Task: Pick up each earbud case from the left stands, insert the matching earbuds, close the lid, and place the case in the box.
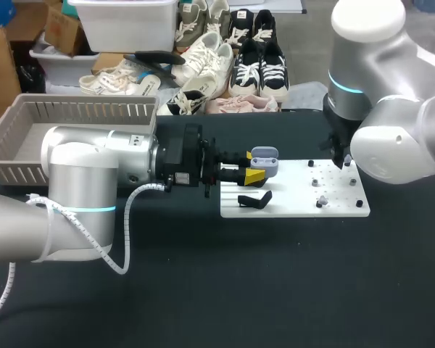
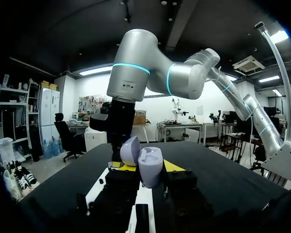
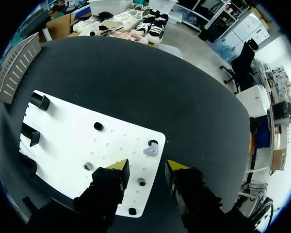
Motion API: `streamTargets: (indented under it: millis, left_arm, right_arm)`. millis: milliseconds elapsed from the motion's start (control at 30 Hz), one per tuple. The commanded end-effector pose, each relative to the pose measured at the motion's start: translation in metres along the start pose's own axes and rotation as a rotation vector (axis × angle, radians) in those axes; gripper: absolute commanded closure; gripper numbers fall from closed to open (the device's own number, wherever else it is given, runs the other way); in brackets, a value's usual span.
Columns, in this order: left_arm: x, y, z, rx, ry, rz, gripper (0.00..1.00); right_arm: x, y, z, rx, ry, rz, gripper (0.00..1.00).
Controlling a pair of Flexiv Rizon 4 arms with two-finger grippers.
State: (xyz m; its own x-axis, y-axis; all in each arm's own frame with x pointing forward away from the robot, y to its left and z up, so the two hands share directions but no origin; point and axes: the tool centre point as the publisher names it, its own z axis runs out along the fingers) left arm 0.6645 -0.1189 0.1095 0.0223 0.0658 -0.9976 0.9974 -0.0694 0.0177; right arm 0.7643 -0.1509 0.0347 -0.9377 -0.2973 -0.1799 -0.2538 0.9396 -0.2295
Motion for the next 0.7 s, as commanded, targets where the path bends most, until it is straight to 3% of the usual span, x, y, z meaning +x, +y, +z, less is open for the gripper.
streamTargets:
  millis: [33,700]
  left_arm:
    - [0.001,0.001,0.0,0.003,0.0,0.0,1.0]
    - [0.001,0.001,0.0,0.003,0.0,0.0,1.0]
  right_arm:
    - [-0.004,0.004,0.004,0.014,0.006,0.003,0.55]
    - [-0.007,-0.004,0.017,0.024,0.018,0.021,0.61]
